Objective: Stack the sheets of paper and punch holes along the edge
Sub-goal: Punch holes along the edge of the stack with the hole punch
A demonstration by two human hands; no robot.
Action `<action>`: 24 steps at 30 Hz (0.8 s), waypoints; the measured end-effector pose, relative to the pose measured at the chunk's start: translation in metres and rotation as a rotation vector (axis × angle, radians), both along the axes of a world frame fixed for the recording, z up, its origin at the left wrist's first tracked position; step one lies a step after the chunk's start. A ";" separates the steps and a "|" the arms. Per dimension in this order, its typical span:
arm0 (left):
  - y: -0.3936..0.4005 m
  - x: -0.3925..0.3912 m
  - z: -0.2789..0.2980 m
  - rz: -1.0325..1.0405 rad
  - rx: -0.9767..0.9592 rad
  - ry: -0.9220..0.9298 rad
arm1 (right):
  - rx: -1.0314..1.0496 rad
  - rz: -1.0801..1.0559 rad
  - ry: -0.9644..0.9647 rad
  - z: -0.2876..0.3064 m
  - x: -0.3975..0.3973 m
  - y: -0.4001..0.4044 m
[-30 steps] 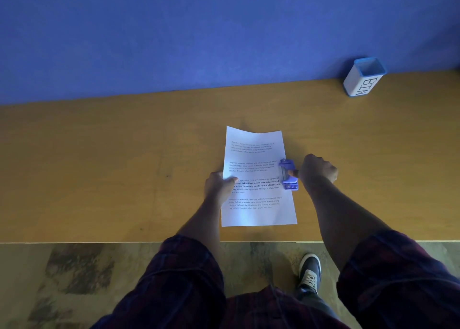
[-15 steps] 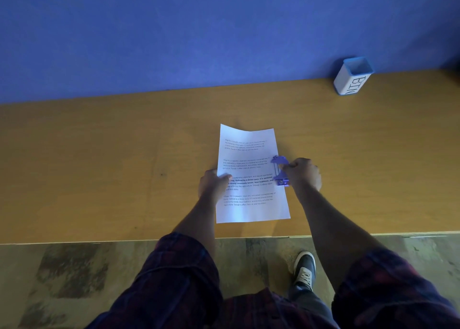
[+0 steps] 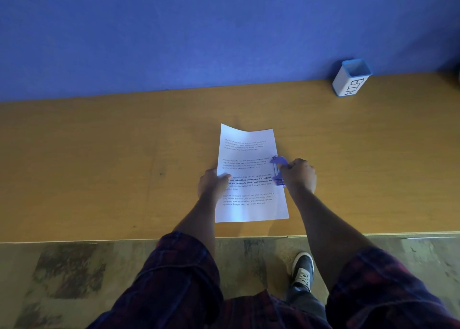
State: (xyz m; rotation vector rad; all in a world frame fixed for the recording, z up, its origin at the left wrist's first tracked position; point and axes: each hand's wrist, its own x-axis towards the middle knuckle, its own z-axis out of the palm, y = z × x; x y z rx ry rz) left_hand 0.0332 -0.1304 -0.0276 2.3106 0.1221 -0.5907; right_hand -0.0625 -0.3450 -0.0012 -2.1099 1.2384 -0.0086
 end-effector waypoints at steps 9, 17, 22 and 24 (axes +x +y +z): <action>0.000 -0.001 0.003 0.009 -0.021 0.020 | 0.119 -0.013 -0.074 -0.004 0.001 0.002; 0.002 -0.006 0.004 0.202 -0.112 0.003 | 0.202 -0.032 -0.155 -0.010 -0.004 -0.012; 0.006 -0.007 0.004 0.266 -0.058 -0.064 | 0.179 -0.046 -0.171 -0.013 -0.018 -0.032; 0.009 -0.007 0.004 0.266 -0.049 -0.065 | 0.156 -0.060 -0.169 -0.014 -0.024 -0.043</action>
